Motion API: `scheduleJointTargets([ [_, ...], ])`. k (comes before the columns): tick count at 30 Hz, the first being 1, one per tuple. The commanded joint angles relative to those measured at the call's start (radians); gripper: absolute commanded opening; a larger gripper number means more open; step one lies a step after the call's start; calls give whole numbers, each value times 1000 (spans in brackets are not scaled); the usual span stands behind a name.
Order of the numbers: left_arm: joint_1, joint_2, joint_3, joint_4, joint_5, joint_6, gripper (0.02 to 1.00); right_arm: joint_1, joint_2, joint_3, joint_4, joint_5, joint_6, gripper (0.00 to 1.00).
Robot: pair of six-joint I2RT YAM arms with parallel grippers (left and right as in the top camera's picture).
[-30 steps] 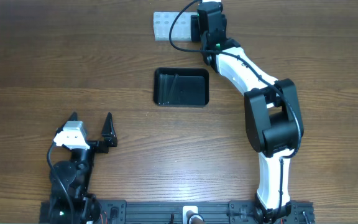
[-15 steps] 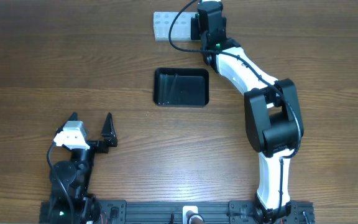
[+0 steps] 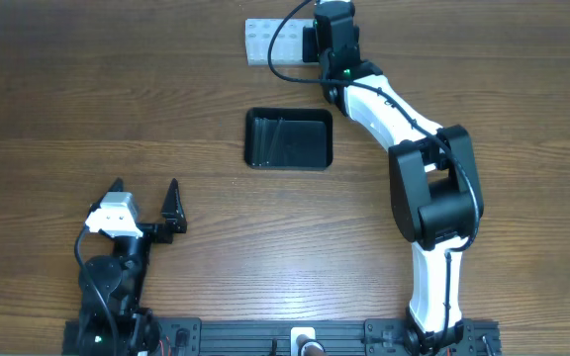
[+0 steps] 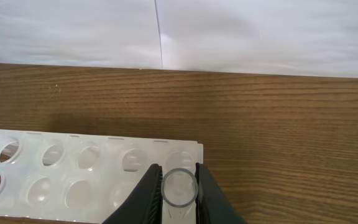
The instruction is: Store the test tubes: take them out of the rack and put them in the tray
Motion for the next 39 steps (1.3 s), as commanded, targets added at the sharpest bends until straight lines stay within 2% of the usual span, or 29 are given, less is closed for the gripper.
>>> scheduleJointTargets([
  [1, 8, -6, -4, -3, 13, 18, 1000, 1, 8, 0, 3, -5, 9, 115],
  [12, 8, -6, -4, -3, 13, 18, 1000, 7, -44, 15, 11, -12, 19, 95],
  [21, 8, -6, -4, -3, 13, 18, 998, 10, -305, 37, -17, -11, 0, 88],
  [25, 8, -6, -4, -3, 13, 18, 1000, 22, -426, 37, -154, -11, 18, 84],
  [35, 8, -6, -4, -3, 13, 18, 1000, 105, -496, 21, -717, -13, 230, 64],
  [39, 8, -6, -4, -3, 13, 18, 1000, 137, -441, -24, -779, -13, 299, 60],
])
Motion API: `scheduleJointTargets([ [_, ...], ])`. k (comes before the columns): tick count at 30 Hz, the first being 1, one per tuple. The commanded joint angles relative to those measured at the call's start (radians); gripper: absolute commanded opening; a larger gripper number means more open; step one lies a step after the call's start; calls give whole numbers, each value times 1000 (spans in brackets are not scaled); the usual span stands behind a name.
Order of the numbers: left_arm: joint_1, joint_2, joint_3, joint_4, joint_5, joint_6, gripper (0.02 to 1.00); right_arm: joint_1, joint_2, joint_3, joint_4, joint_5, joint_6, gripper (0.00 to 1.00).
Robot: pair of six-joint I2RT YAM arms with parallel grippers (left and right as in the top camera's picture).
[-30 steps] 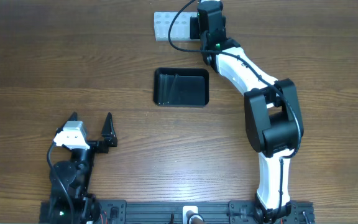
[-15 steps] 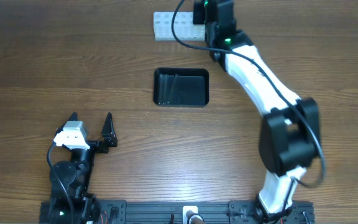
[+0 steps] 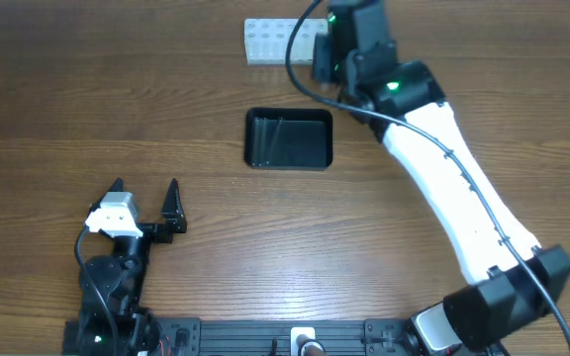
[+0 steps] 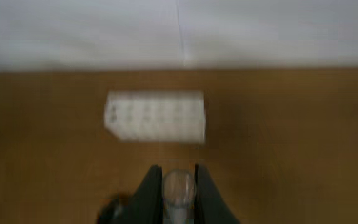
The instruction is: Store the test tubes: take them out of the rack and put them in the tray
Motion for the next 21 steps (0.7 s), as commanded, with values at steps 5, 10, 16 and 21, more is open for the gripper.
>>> scheduleJointTargets([
  [5, 8, -6, -4, -3, 13, 18, 1000, 58, 173, -74, 2, -5, 155, 69],
  [10, 8, -6, -4, -3, 13, 18, 1000, 63, 274, -74, 58, -32, 179, 80],
  [16, 8, -6, -4, -3, 13, 18, 1000, 63, 347, -74, 73, -39, 203, 86],
  [21, 8, -6, -4, -3, 13, 18, 1000, 67, 375, -74, 74, -47, 219, 102],
])
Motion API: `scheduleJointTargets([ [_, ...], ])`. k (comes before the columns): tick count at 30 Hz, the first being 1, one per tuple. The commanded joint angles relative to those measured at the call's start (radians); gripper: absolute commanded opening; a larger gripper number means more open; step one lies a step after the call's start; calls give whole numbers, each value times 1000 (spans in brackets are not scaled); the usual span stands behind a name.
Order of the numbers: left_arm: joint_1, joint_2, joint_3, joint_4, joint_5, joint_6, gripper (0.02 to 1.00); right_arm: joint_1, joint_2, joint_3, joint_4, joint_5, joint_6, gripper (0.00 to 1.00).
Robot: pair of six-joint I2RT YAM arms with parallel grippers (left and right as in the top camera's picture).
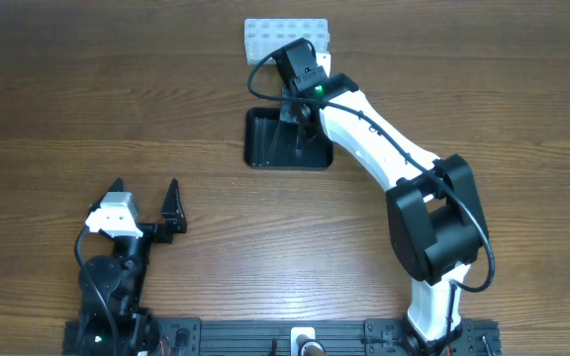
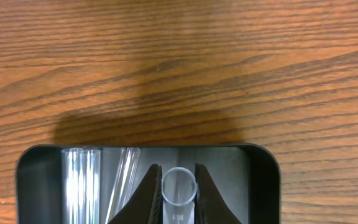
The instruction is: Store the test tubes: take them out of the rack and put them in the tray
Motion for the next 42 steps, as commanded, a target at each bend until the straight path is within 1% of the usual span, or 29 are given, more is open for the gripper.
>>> scheduleJointTargets([
  [1, 8, -6, -4, -3, 13, 18, 1000, 11, 33, -5, 3, -13, 25, 110],
  [4, 8, -6, -4, -3, 13, 18, 1000, 15, 41, -5, 3, -13, 25, 126],
  [8, 8, -6, -4, -3, 13, 18, 1000, 25, 46, -5, 3, -16, 25, 178],
  [11, 8, -6, -4, -3, 13, 18, 1000, 45, 46, -5, 3, -15, 24, 297],
  [16, 8, -6, -4, -3, 13, 18, 1000, 62, 45, -5, 10, -14, 24, 430],
  [20, 8, -6, -4, -3, 13, 18, 1000, 46, 8, -4, -4, -14, 21, 568],
  [22, 8, -6, -4, -3, 13, 18, 1000, 37, -51, -5, -29, -11, -16, 660],
  [23, 8, -6, -4, -3, 13, 18, 1000, 34, -85, -5, -40, -7, -41, 715],
  [24, 8, -6, -4, -3, 13, 18, 1000, 29, -129, -5, -55, 6, -62, 792],
  [26, 8, -6, -4, -3, 13, 18, 1000, 17, -234, -12, -68, 51, -113, 936],
  [27, 8, -6, -4, -3, 13, 18, 998, 10, -283, -20, -68, 69, -138, 993],
  [30, 8, -6, -4, -3, 13, 18, 1000, -27, -469, -63, -60, 115, -221, 991],
  [35, 8, -6, -4, -3, 13, 18, 1000, -141, -820, -197, -53, 120, -381, 993],
  [37, 8, -6, -4, -3, 13, 18, 1000, -199, -957, -266, -48, 120, -409, 991],
  [39, 8, -6, -4, -3, 13, 18, 1000, -258, -1099, -350, -35, 119, -413, 991],
  [42, 8, -6, -4, -3, 13, 18, 1000, -320, -1295, -482, -19, 90, -459, 991],
])
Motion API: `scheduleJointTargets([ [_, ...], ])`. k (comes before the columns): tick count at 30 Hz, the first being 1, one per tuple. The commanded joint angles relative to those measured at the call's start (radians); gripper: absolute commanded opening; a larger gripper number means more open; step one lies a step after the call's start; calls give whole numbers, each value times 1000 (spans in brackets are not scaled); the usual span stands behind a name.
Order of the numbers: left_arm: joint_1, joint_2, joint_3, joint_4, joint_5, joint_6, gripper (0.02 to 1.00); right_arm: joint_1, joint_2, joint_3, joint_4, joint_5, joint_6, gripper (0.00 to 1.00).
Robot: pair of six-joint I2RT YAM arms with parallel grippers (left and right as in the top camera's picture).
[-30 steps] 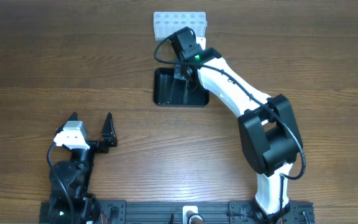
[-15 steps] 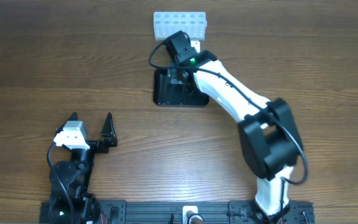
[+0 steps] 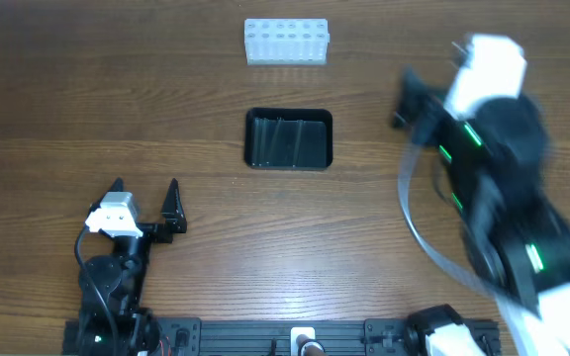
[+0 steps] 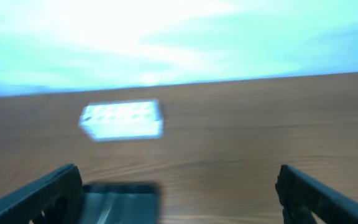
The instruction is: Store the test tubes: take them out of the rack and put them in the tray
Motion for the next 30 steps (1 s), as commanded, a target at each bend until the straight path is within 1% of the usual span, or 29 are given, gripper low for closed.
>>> scheduleJointTargets([
  [1, 8, -6, -4, -3, 13, 18, 1000, -80, -228, -203, 17, -26, -112, 991],
  [5, 8, -6, -4, -3, 13, 18, 1000, -117, -471, -423, 97, -31, -129, 989],
  [8, 8, -6, -4, -3, 13, 18, 1000, -124, -606, -563, 170, -37, -134, 993],
  [12, 8, -6, -4, -3, 13, 18, 1000, -124, -739, -723, 295, -82, -162, 993],
  [16, 8, -6, -4, -3, 13, 18, 1000, -124, -815, -867, 422, -156, -161, 993],
  [18, 8, -6, -4, -3, 13, 18, 1000, -124, -841, -939, 481, -192, -143, 991],
  [22, 8, -6, -4, -3, 13, 18, 1000, -124, -876, -1057, 565, -196, -81, 993],
  [30, 8, -6, -4, -3, 13, 18, 1000, -138, -902, -1185, 666, -196, -72, 993],
])
